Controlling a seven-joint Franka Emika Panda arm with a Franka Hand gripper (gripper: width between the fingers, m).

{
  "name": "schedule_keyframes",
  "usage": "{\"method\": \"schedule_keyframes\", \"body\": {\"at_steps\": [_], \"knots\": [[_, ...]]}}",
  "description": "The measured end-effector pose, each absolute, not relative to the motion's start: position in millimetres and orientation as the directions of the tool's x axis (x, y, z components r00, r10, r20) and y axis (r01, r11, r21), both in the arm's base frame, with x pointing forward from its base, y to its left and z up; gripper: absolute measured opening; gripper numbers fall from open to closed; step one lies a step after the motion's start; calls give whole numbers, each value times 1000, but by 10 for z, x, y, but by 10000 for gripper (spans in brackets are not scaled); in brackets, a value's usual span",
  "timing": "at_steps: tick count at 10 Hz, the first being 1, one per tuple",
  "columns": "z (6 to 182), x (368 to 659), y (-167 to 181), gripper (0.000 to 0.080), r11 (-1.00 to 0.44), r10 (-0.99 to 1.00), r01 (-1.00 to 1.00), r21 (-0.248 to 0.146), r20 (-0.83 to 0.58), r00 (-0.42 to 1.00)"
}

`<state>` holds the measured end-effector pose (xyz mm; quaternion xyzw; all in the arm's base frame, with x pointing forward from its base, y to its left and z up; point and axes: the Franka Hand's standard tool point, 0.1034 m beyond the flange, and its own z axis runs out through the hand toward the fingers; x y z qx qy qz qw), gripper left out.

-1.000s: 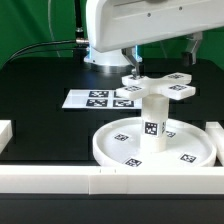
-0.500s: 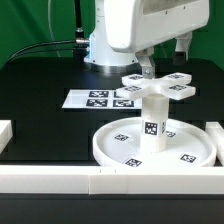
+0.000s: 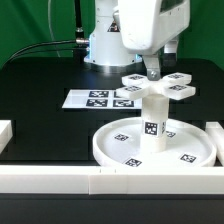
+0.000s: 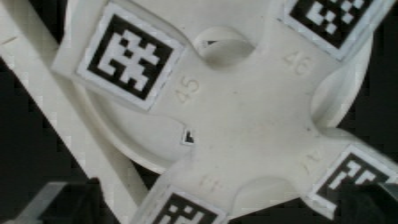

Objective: Assemble round table

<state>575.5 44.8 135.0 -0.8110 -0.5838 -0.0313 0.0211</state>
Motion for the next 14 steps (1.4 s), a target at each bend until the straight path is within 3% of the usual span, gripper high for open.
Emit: {"method": "schedule_keyframes", "body": {"at_steps": [5,14], "knots": [[1287,5719,384,649,-122,991,992,31,67,120],[1112,5612,365,649,-153,986,988,13,65,152]]}}
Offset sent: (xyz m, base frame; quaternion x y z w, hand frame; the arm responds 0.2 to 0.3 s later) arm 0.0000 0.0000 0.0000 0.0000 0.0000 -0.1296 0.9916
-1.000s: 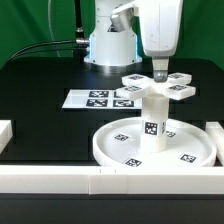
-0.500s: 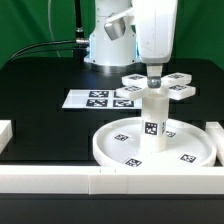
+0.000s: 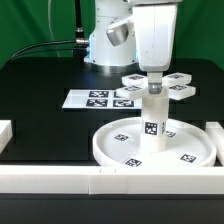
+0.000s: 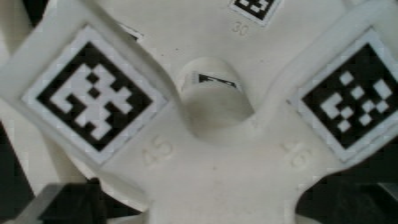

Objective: Assemble round table

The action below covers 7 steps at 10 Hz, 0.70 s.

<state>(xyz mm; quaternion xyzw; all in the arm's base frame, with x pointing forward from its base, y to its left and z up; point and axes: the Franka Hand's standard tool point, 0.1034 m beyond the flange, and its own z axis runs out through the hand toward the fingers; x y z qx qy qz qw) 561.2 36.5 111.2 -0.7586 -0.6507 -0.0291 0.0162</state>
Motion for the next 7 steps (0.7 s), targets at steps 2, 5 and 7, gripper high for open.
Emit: {"method": "schedule_keyframes", "body": {"at_steps": [2,5,7], "knots": [[1046,5590,359,649,-158,985,987,2,64,158],[1010,5575,353,649,-159,985,987,-5,63,159],[1012,5578,348,446,-160,985,987,-4,63,160]]}}
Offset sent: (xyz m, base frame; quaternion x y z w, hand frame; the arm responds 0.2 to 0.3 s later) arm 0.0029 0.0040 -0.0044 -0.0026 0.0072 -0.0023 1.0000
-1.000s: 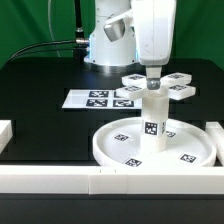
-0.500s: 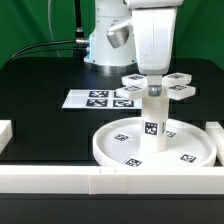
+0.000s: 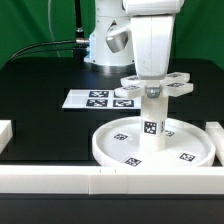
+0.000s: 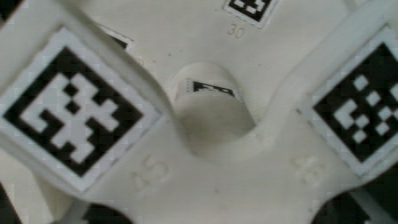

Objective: Assemble round table

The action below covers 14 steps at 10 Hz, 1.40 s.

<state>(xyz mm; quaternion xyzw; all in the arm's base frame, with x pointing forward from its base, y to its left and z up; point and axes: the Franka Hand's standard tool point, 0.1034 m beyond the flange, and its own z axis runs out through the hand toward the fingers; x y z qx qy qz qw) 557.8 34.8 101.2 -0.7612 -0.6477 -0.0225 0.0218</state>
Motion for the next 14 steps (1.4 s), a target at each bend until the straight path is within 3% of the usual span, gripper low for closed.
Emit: {"method": "schedule_keyframes", "body": {"at_steps": [4,6,14], "knots": [[1012,5577,344,447,-192,980,981,-6,62,192],[1010,5574,346,447,-272,960,962,-13,66,272],[1010,5574,346,448,-272,960,962,-13,66,272]]}}
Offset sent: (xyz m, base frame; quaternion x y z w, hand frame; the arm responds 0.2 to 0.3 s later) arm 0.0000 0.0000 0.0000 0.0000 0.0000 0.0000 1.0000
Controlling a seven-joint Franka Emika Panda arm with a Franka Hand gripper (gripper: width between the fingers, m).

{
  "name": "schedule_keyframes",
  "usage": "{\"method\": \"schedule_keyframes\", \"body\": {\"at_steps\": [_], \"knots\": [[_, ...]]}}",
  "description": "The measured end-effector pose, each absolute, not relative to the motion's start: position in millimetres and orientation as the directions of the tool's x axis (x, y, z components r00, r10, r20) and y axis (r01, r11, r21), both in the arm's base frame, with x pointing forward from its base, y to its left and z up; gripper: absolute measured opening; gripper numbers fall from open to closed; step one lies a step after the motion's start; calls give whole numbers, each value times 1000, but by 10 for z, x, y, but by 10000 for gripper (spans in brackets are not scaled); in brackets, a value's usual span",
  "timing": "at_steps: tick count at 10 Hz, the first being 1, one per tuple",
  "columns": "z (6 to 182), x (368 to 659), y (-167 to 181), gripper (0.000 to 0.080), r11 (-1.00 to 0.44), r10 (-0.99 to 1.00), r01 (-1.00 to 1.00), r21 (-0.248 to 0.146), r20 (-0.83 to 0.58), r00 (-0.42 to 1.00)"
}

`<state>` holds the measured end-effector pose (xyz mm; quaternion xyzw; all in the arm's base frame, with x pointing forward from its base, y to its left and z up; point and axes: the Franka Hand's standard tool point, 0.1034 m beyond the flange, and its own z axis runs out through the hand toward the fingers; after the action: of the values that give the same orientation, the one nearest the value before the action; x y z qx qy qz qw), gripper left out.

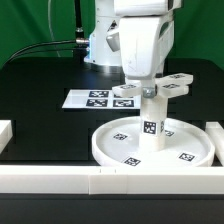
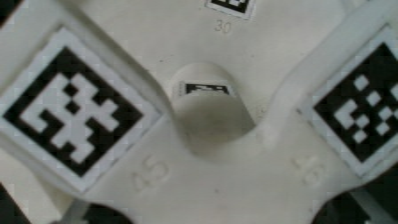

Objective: Assemble round table

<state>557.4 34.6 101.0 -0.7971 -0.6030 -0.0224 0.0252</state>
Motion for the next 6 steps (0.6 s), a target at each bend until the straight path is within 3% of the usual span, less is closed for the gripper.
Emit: {"method": "schedule_keyframes", "body": {"at_steps": [2,4,6], "knots": [[1010,5574,346,448,-272,960,962,-13,66,272],[1004,5565,379,448,-579,811,814,-39,67,581],[1004,5578,384,448,-752,655,657,-49,58,754]]}}
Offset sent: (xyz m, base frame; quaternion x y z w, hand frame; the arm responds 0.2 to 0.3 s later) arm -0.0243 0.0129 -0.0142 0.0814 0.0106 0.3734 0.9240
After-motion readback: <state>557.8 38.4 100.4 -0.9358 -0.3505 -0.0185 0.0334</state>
